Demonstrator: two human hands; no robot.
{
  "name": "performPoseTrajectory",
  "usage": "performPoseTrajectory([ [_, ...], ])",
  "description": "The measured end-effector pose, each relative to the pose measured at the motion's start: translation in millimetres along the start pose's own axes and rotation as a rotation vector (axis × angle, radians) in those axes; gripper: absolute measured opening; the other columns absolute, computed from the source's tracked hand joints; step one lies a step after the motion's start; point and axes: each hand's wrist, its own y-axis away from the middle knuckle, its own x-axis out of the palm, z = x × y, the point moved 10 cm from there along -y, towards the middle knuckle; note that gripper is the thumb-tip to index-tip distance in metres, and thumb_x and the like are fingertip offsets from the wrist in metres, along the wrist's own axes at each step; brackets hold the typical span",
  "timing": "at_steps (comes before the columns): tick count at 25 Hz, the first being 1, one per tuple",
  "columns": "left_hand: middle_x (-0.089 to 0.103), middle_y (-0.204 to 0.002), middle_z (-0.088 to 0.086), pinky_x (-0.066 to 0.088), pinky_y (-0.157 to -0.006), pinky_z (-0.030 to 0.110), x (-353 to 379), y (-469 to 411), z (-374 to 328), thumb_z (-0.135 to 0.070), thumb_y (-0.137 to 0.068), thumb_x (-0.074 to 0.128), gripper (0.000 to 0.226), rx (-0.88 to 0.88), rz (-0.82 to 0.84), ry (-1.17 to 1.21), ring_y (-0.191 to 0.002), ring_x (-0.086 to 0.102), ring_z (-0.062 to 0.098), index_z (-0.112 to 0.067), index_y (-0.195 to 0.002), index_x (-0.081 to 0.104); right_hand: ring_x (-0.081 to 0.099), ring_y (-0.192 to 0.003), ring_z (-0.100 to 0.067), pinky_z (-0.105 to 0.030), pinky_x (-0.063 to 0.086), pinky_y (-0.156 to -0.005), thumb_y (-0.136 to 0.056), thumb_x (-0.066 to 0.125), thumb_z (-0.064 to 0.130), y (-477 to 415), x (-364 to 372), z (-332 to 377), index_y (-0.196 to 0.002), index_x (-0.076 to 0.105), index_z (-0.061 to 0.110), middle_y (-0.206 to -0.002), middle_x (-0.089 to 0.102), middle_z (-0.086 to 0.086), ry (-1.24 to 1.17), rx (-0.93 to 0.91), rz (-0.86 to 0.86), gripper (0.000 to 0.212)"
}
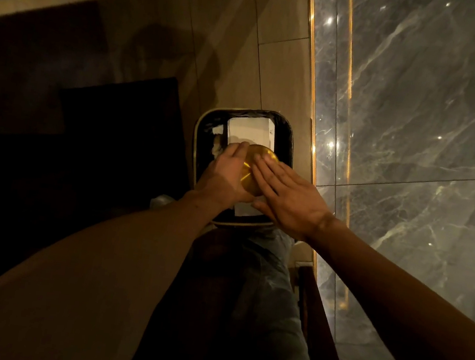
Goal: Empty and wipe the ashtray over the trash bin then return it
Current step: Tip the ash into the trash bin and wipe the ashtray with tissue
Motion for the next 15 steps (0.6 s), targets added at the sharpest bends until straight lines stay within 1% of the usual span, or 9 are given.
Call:
performPoseTrajectory([
  [1, 0.032, -0.153, 0.005, 0.039, -0.107, 0.039, 0.3, 0.2, 0.3, -0.035, -0.060, 0.088, 0.112, -0.004, 0.007, -0.013, -0.135, 0.041, 0.029, -0.014, -0.150, 0.024, 0.013, -0.149, -0.027, -0.045, 0.023, -0.120, -0.100, 0.021, 0.050, 0.3, 0.9, 1.8, -0.152, 0.020, 0.004, -0.160, 0.018, -0.017, -0.008, 0.000, 0.005, 0.069],
  [4, 0.033, -0.152, 0.005, 0.039, -0.106, 0.039, -0.6, -0.4, -1.3, -0.036, -0.059, 0.088, 0.112, -0.005, -0.002, -0.002, -0.135, 0.041, 0.028, -0.015, -0.150, 0.025, 0.014, -0.148, -0.027, -0.043, 0.019, -0.121, -0.100, 0.023, 0.047, 1.8, 1.5, 0.4, -0.151, 0.021, 0.003, -0.159, 0.020, -0.018, -0.010, 0.032, -0.019, 0.067],
  [6, 0.031, -0.153, 0.005, 0.039, -0.106, 0.041, -1.3, -2.4, 0.8, -0.033, -0.062, 0.087, 0.110, -0.019, 0.004, -0.033, -0.135, 0.040, 0.031, -0.015, -0.150, 0.023, 0.016, -0.148, -0.028, -0.045, 0.023, -0.120, -0.100, 0.022, 0.047, -0.3, 3.2, 3.1, -0.151, 0.022, 0.003, -0.159, 0.021, -0.018, -0.014, 0.024, -0.005, 0.067],
  [7, 0.031, -0.153, 0.005, 0.039, -0.106, 0.041, -1.6, -3.1, 1.8, -0.032, -0.062, 0.086, 0.110, -0.024, 0.005, -0.035, -0.135, 0.040, 0.032, -0.016, -0.150, 0.023, 0.016, -0.148, -0.028, -0.045, 0.023, -0.120, -0.100, 0.022, 0.047, -0.6, 3.2, 4.0, -0.151, 0.023, 0.003, -0.159, 0.020, -0.018, -0.016, 0.026, -0.009, 0.067],
  [9, 0.031, -0.154, 0.005, 0.039, -0.107, 0.041, -2.0, -4.4, 0.7, -0.032, -0.063, 0.086, 0.109, -0.020, 0.002, -0.027, -0.135, 0.040, 0.032, -0.015, -0.150, 0.023, 0.012, -0.147, -0.026, -0.042, 0.017, -0.121, -0.100, 0.022, 0.046, 0.7, 2.2, 3.1, -0.151, 0.023, 0.002, -0.158, 0.019, -0.017, -0.014, 0.046, -0.032, 0.067],
  [10, 0.030, -0.154, 0.005, 0.039, -0.107, 0.041, -1.8, -4.6, 0.3, -0.031, -0.064, 0.086, 0.108, -0.018, 0.001, -0.040, -0.136, 0.039, 0.032, -0.016, -0.151, 0.023, 0.011, -0.147, -0.026, -0.042, 0.017, -0.121, -0.100, 0.022, 0.047, 1.3, 2.9, 4.1, -0.151, 0.023, 0.003, -0.158, 0.019, -0.017, -0.011, 0.046, -0.027, 0.067],
  [13, 0.028, -0.155, 0.004, 0.040, -0.108, 0.042, -1.2, -4.4, 0.6, -0.031, -0.065, 0.085, 0.107, -0.023, 0.003, -0.046, -0.137, 0.039, 0.031, -0.016, -0.151, 0.022, 0.011, -0.147, -0.025, -0.042, 0.019, -0.121, -0.100, 0.023, 0.047, 2.2, 4.5, 4.9, -0.151, 0.022, 0.004, -0.158, 0.016, -0.015, -0.008, 0.069, -0.037, 0.066],
  [15, 0.027, -0.156, 0.004, 0.039, -0.109, 0.043, -0.7, -5.1, 1.2, -0.030, -0.064, 0.086, 0.110, -0.021, 0.013, -0.076, -0.137, 0.038, 0.032, -0.017, -0.151, 0.021, 0.014, -0.148, -0.026, -0.045, 0.023, -0.120, -0.100, 0.023, 0.047, 1.6, 7.6, 5.9, -0.151, 0.022, 0.004, -0.159, 0.018, -0.015, -0.023, 0.077, -0.024, 0.066],
])
